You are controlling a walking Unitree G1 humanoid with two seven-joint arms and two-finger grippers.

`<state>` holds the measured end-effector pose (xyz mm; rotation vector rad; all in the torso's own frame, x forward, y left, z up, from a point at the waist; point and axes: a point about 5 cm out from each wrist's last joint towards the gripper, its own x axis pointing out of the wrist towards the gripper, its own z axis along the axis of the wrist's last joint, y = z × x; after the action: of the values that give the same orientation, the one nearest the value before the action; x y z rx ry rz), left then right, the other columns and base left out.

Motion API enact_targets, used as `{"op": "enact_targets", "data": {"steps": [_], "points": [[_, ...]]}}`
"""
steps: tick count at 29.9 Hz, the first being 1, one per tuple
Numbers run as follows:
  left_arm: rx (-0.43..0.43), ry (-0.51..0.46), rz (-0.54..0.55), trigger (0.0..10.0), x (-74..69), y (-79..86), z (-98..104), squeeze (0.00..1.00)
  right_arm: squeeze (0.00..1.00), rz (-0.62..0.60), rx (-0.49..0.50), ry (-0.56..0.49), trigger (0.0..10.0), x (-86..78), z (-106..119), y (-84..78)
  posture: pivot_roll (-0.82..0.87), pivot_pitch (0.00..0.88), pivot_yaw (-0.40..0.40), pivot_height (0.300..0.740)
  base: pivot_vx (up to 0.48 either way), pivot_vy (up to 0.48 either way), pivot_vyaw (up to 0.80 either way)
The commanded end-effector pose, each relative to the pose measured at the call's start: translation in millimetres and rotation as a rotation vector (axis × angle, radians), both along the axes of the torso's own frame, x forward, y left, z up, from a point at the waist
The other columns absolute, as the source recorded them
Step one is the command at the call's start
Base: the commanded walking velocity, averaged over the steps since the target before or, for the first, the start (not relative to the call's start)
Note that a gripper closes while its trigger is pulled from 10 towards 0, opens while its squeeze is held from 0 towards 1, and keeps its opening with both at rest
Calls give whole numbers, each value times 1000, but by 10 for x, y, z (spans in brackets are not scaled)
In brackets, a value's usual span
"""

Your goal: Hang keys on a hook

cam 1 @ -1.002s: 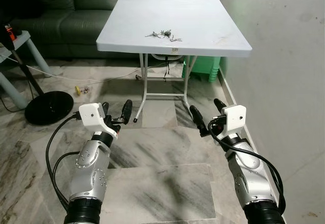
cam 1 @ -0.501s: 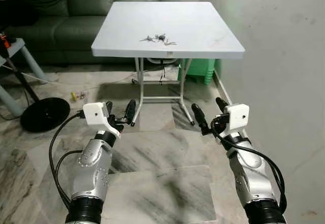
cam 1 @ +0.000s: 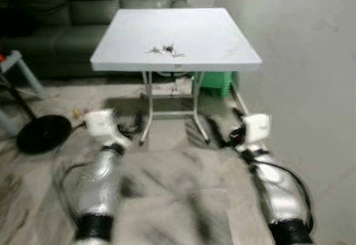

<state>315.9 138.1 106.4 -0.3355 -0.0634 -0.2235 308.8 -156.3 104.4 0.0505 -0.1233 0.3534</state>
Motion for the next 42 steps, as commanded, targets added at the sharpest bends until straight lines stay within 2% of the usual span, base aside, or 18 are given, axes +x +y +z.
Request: {"op": "enact_targets", "data": {"steps": [1, 18, 42], "points": [[21, -4, 38, 10000, 3, 144, 13, 0, 0, 45, 14, -33, 10000, 34, 88, 141, -14, 0, -38, 740, 326, 0, 0], [11, -1, 36, 10000, 6, 133, 6, 0, 0, 55, -1, -28, 10000, 37, 77, 153, -11, 0, -41, 740, 320, 0, 0], [8, -3, 37, 10000, 16, 125, 5, 0, 0, 60, -1, -31, 10000, 47, 89, 153, -12, 0, -44, 740, 255, 335, 0]]}}
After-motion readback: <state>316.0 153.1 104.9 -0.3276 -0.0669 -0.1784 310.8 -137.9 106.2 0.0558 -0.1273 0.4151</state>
